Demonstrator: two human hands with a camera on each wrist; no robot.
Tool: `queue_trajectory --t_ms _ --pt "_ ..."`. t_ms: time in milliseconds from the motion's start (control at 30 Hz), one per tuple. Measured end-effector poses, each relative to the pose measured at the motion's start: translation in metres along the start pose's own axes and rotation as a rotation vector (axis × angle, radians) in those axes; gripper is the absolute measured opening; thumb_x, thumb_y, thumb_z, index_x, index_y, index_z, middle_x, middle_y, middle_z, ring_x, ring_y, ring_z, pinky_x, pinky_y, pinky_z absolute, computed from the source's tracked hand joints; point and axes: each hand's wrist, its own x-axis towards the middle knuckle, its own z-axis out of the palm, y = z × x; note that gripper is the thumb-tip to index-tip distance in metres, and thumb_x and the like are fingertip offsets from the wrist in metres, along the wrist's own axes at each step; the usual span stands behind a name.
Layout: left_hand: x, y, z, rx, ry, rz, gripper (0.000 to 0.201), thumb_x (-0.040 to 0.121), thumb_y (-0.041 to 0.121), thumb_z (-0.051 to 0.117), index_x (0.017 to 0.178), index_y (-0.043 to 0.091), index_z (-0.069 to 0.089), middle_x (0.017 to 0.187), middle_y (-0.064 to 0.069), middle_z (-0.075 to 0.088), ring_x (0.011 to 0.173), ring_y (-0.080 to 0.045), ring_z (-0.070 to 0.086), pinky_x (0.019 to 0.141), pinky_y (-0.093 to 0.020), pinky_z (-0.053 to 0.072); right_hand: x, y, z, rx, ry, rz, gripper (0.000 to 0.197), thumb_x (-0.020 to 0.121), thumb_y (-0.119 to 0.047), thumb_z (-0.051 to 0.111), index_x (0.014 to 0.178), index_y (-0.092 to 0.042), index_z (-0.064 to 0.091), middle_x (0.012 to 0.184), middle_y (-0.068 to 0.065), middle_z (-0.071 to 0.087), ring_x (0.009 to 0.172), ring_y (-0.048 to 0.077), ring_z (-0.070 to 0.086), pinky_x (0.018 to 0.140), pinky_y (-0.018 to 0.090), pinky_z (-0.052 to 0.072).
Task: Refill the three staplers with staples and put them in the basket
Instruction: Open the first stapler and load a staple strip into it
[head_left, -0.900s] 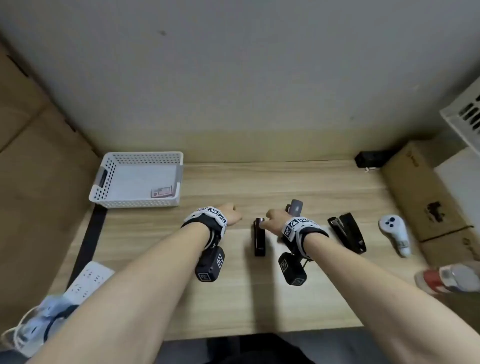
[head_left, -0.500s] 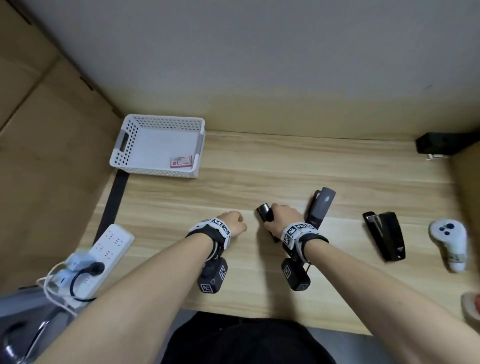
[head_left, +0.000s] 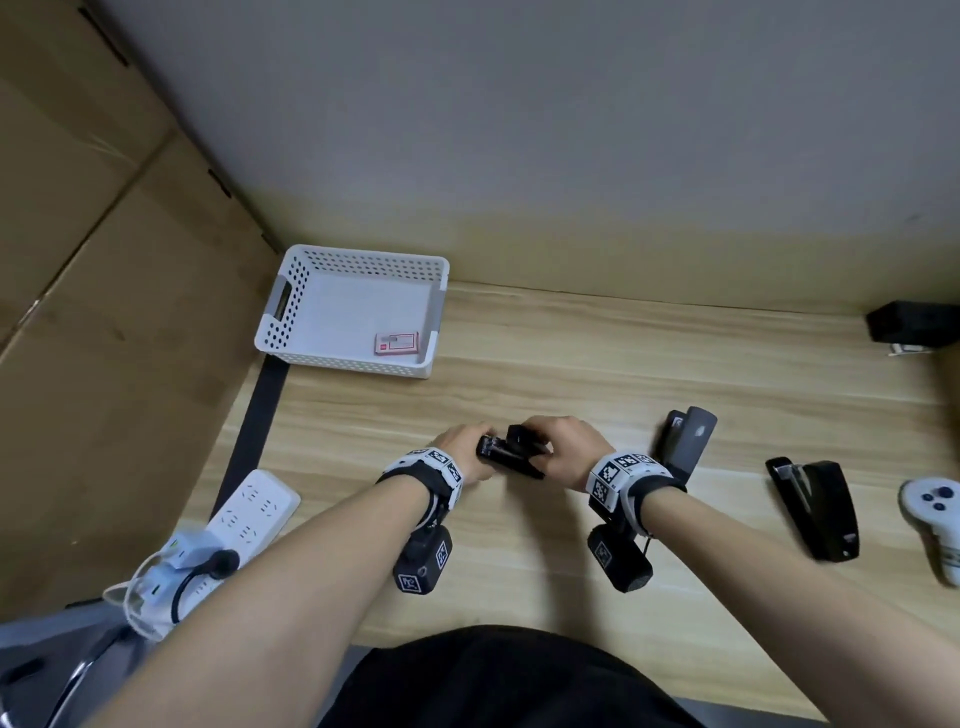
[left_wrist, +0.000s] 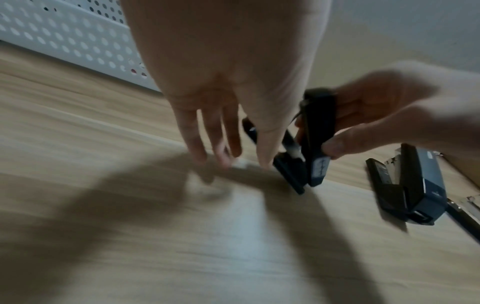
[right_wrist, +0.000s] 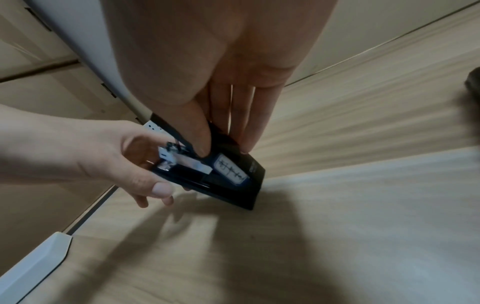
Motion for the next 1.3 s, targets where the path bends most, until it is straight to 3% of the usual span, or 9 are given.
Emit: queue_trajectory --t_ms 100,133,267,433,633,833,1000,1100,1300 --pt "0.002 -0.009 -0.009 -0.020 0.069 0.058 0.019 0.072 0.026 0.076 0.086 0.032 0.064 0.084 0.002 0.069 0.086 -0.027 0.066 0.073 -0.033 0.053 0.002 -0.007 -0.005 0.059 0.051 -0.040 0.035 0.076 -0.018 0.062 0.110 -0.025 0.059 0.102 0.002 0.070 0.089 0.027 0.064 0.080 0.036 0.050" --pt "0.003 -0.012 -0.013 -0.030 0.082 0.078 0.019 0.072 0.026 0.078 0.078 0.032 0.061 0.077 0.004 0.067 0.082 -0.025 0.065 0.069 -0.031 0.051 0.003 -0.009 -0.007 0.069 0.061 -0.047 0.034 0.077 -0.020 0.064 0.111 -0.024 0.059 0.104 0.002 0.070 0.089 0.026 0.064 0.081 0.036 0.050" --pt "0.002 -0.022 -0.025 -0.073 0.040 0.163 0.025 0.070 0.034 0.083 0.074 0.035 0.058 0.069 0.012 0.060 0.071 -0.013 0.058 0.063 -0.025 0.041 0.010 -0.017 -0.013 0.048 0.061 -0.061 0.031 0.082 -0.034 0.066 0.109 -0.023 0.058 0.103 0.002 0.069 0.089 0.025 0.063 0.080 0.034 0.048" --pt "0.004 -0.040 -0.039 -0.047 0.041 0.194 0.021 0.073 0.041 0.078 0.068 0.036 0.059 0.067 0.014 0.061 0.072 -0.015 0.062 0.066 -0.029 0.049 0.020 -0.022 -0.020 0.081 0.097 -0.073 0.023 0.081 -0.031 0.066 0.101 -0.024 0.057 0.096 -0.004 0.066 0.078 0.021 0.063 0.076 0.034 0.051" --pt "0.004 -0.059 -0.048 0.059 0.094 0.151 0.016 0.076 0.046 0.074 0.074 0.039 0.060 0.070 0.016 0.060 0.076 -0.015 0.062 0.062 -0.026 0.046 0.029 -0.008 -0.023 0.159 0.131 -0.020 0.029 0.076 -0.029 0.075 0.102 -0.027 0.062 0.086 -0.010 0.066 0.077 0.017 0.065 0.076 0.034 0.052" --pt "0.008 -0.057 -0.043 0.178 0.143 0.131 0.022 0.079 0.045 0.071 0.101 0.041 0.069 0.078 0.014 0.065 0.081 -0.017 0.064 0.062 -0.025 0.044 0.023 0.014 -0.018 0.128 0.137 0.062 0.024 0.079 -0.025 0.074 0.100 -0.025 0.062 0.088 -0.004 0.067 0.077 0.016 0.057 0.068 0.027 0.039" --pt "0.010 -0.076 -0.024 0.269 0.121 0.099 0.036 0.083 0.047 0.069 0.117 0.040 0.065 0.101 0.008 0.069 0.094 -0.019 0.064 0.066 -0.027 0.042 0.011 0.044 0.004 0.082 0.112 0.138 0.013 0.082 -0.019 0.070 0.094 -0.017 0.068 0.092 -0.001 0.069 0.088 0.021 0.061 0.071 0.029 0.040" --pt "0.008 -0.082 -0.016 0.295 0.139 0.119 0.031 0.085 0.043 0.069 0.115 0.035 0.065 0.104 0.006 0.063 0.098 -0.018 0.060 0.067 -0.028 0.041 0.007 0.056 0.014 0.064 0.115 0.147 0.005 0.084 -0.015 0.065 0.086 -0.015 0.070 0.094 0.004 0.069 0.089 0.026 0.063 0.075 0.033 0.046" --pt "0.010 -0.082 -0.015 0.299 0.148 0.103 0.035 0.085 0.037 0.069 0.119 0.029 0.064 0.111 0.005 0.054 0.106 -0.018 0.055 0.078 -0.033 0.049 0.012 0.058 0.021 0.107 0.084 0.158 0.012 0.085 -0.019 0.068 0.096 -0.019 0.068 0.101 0.000 0.069 0.094 0.020 0.062 0.078 0.028 0.044"
